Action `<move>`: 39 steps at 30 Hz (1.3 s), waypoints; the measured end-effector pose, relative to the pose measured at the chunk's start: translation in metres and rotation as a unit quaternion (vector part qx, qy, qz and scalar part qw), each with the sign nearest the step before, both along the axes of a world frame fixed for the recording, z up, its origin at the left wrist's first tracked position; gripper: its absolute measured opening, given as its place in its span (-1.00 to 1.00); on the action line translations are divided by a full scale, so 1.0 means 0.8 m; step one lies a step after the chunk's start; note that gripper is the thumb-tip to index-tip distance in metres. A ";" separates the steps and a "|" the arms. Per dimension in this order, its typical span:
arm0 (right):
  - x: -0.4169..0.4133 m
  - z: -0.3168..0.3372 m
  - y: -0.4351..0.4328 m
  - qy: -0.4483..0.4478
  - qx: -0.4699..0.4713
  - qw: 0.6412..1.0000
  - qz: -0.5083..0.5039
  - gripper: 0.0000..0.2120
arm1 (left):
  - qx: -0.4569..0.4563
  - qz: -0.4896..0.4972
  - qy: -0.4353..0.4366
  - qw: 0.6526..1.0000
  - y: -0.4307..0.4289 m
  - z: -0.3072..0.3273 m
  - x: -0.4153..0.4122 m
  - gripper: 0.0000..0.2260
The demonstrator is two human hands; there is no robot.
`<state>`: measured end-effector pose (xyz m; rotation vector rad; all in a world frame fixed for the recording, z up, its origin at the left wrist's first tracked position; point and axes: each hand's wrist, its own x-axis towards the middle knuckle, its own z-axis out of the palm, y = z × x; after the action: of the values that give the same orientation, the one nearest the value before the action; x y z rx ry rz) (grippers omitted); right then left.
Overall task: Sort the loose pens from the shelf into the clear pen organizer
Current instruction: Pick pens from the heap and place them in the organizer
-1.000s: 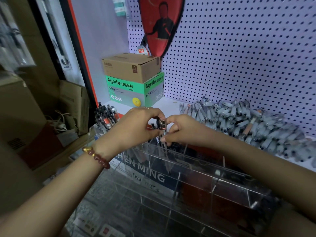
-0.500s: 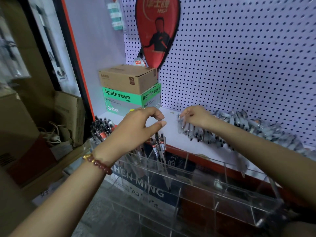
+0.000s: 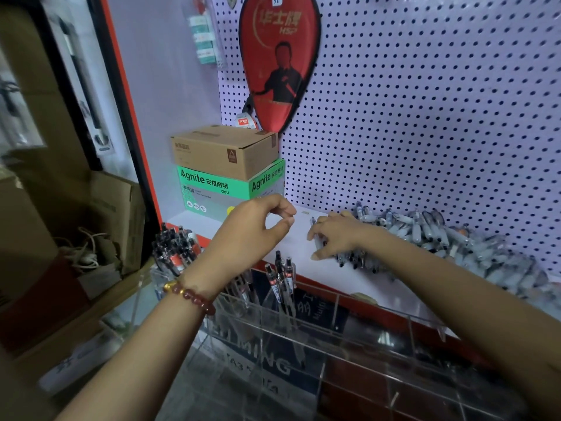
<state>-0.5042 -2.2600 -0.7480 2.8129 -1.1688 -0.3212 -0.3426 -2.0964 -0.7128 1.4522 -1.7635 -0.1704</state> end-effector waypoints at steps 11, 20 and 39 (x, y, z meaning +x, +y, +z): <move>0.003 -0.014 0.014 -0.205 0.101 0.973 -0.020 -0.81 | -0.003 0.009 0.010 1.000 -0.007 -0.002 0.000 -0.92; 0.000 0.073 0.032 -0.456 0.308 0.834 -0.051 -0.82 | 0.013 -0.026 0.090 0.996 -0.003 0.000 0.004 -0.71; -0.011 0.019 0.014 -0.026 0.053 0.997 -0.048 -0.52 | -0.053 0.017 0.159 0.986 -0.007 0.002 -0.004 -0.86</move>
<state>-0.5130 -2.2490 -0.7325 2.8771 -1.3399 -0.3278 -0.3455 -2.1020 -0.7115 1.2989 -1.4653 -0.2710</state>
